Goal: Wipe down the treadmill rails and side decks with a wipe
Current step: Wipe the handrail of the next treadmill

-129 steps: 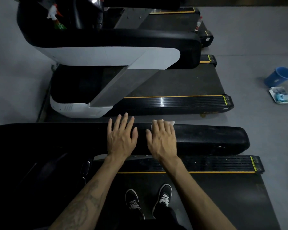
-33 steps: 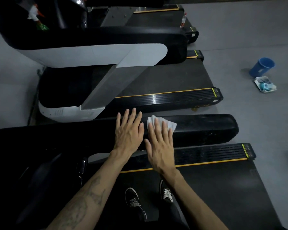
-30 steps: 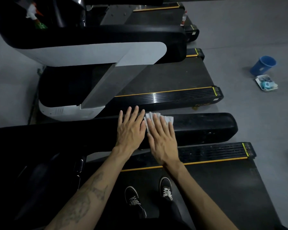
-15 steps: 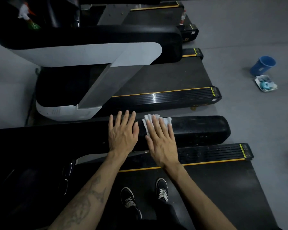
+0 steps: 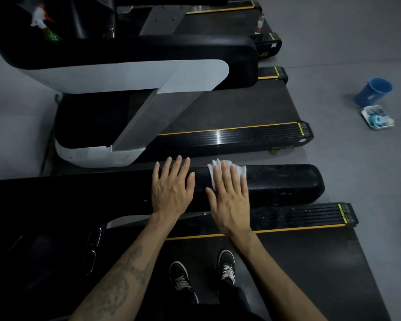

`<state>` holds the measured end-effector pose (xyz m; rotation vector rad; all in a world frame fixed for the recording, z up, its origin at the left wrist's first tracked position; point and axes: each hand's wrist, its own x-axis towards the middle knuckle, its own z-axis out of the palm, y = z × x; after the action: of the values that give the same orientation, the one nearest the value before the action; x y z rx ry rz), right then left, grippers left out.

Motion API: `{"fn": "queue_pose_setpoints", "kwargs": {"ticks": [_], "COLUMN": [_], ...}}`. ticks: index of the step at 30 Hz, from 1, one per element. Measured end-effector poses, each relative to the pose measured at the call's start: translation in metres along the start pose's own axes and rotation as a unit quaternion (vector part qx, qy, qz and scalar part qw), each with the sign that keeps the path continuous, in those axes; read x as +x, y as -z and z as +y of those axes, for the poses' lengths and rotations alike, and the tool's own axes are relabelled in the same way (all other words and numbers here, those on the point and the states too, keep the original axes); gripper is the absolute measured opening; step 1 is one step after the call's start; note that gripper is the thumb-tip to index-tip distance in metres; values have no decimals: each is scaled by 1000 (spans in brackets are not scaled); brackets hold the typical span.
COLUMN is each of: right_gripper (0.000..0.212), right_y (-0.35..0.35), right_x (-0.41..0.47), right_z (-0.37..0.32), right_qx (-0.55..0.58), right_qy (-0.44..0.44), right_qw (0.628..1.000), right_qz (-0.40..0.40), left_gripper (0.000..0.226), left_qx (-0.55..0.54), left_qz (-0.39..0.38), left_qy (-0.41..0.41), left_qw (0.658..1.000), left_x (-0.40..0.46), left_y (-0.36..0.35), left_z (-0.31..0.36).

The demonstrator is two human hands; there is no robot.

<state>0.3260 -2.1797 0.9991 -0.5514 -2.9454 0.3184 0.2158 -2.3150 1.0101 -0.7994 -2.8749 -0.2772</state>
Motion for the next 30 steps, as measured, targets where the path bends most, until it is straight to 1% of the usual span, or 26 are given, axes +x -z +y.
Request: {"fn": "queue_pose_setpoints", "kwargs": {"ticks": [2,3,7,9,10,13,15,17,21,23,25,27,29,30], "right_gripper": [69,69,62,60,60,61,65,66,59,58,58,61,65,66], "right_y": [-2,-3,1,5,6,8,6,4,10,17,23,27,28,28], "right_x": [-12,-14,11,25,27,16,4,2,32,46,51,51,50,49], "right_z": [-14,-19,-11,1,6,2,-9,-18,-16,-9,0,5,-2,-9], "right_qx": [19,24,13,-5,-8,7,17,23,22,12,-6,-21,-21,-10], "right_qy": [-26,-23,74,96,83,3,-18,-2,74,92,81,38,-1,-7], "right_qw": [999,999,997,995,996,1000,1000,999,996,995,995,997,998,998], "right_qz": [11,7,-25,-38,-37,-15,-19,-28,-42,-49,-57,-69,-67,-64], "left_gripper": [57,57,58,58,57,56,56,56,57,58,57,56,56,56], "left_qx": [-4,-5,3,4,5,5,4,3,5,6,5,4,2,2], "left_qz": [5,4,-9,-9,-7,-1,0,0,-2,-4,-3,2,5,1], "left_qy": [2,4,2,-1,-2,-4,-1,1,-3,-3,-4,-5,-2,-1], "left_qw": [1000,1000,1000,1000,1000,1000,1000,1000,1000,1000,1000,1000,1000,1000], "left_x": [0,1,1,1,1,1,2,2,1,1,2,2,2,2], "left_y": [0,0,-1,0,0,0,0,-1,0,1,1,1,1,1], "left_z": [0,0,-1,-1,-1,-1,0,0,0,-1,0,0,1,1]}}
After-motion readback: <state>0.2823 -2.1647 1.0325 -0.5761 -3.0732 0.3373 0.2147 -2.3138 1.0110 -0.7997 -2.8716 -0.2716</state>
